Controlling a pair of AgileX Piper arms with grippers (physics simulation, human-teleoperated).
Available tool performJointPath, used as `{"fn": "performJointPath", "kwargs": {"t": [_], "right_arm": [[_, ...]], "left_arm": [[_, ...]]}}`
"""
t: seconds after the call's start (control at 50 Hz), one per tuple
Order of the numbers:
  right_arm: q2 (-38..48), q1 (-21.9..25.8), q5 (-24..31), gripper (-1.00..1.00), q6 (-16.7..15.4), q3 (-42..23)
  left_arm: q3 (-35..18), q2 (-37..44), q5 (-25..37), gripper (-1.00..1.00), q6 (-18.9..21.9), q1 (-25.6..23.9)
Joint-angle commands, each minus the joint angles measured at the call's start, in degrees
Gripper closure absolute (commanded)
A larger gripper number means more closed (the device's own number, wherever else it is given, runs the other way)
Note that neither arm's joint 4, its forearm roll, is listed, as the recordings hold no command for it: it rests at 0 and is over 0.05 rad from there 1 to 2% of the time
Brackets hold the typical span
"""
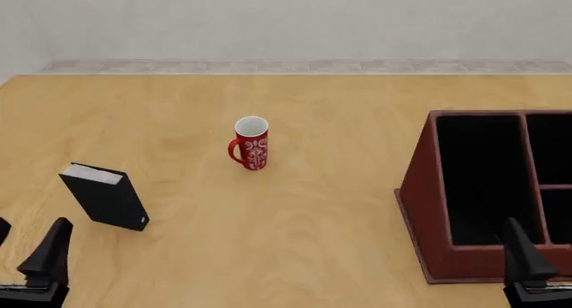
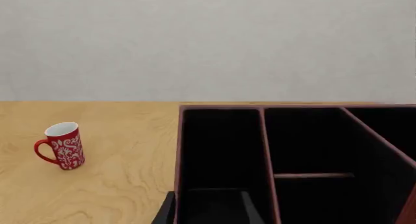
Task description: Pick up the book and place it in the left compartment of the caddy.
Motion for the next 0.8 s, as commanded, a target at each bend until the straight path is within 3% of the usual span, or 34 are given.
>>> {"fn": "performJointPath", "kwargs": {"t": [0.02,0.44,0.52,0.62,0.8], "right_arm": [[0.2,-0.28,-0.05,-1.0,-0.1,-0.15],[0.85,0.23,-0.16,-1.0,-0.71,-0.15],[6.64,2.29,-2.7,-1.0,-1.88,-2.9],[19.5,8.93,-7.56,-1.0,-2.78,-7.45],[28.14,15.62,-6.69,-1.0,-3.24,-14.23]], "left_arm": [[0.0,-0.35,0.43,-1.0,-0.02,0.42],[0.01,-0.39,0.52,-1.0,-0.08,0.45],[0.01,-0.39,0.53,-1.0,-0.07,0.46],[0.01,-0.41,0.34,-1.0,0.17,0.43],[0.01,-0.37,0.38,-1.0,0.09,0.44]]}}
